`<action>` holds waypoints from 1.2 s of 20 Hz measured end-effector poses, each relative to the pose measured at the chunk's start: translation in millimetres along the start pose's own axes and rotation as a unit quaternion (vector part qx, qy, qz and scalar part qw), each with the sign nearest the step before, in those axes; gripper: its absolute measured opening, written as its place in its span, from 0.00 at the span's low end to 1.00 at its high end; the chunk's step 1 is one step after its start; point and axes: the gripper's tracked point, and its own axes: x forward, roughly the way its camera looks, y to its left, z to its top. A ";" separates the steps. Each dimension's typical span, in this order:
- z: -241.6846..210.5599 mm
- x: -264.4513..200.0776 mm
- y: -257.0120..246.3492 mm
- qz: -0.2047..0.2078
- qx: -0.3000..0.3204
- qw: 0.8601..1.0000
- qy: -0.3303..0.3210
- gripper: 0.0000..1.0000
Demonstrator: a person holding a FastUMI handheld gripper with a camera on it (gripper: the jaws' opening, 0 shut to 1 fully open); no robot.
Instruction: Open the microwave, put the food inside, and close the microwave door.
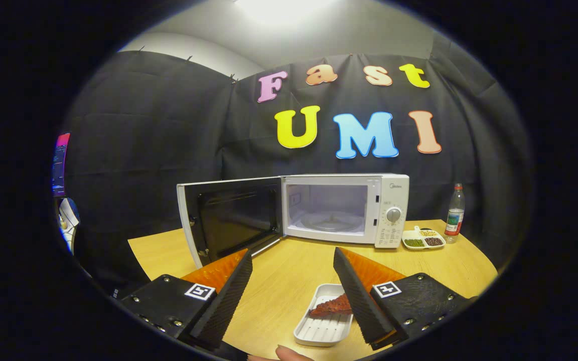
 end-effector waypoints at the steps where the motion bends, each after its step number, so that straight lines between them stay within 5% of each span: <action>1: -2.1 -1.0 -17.3 -0.013 0.014 1.000 0.000 0.99; 5: -24.3 6.0 -91.3 -0.077 0.092 0.993 0.012 0.99; 9: -62.0 27.3 -107.2 -0.041 0.247 0.966 0.056 0.96; 11: -73.4 40.6 -117.3 -0.042 0.298 0.952 0.059 0.85; 14: -81.3 45.5 -102.5 -0.001 0.355 0.932 0.069 0.85; 17: -85.1 53.2 -115.4 -0.013 0.397 0.915 0.069 0.25; 19: -83.2 79.9 -107.9 -0.004 0.439 0.897 0.061 0.17; 24: -56.6 50.7 -104.4 0.008 0.446 0.894 0.054 0.13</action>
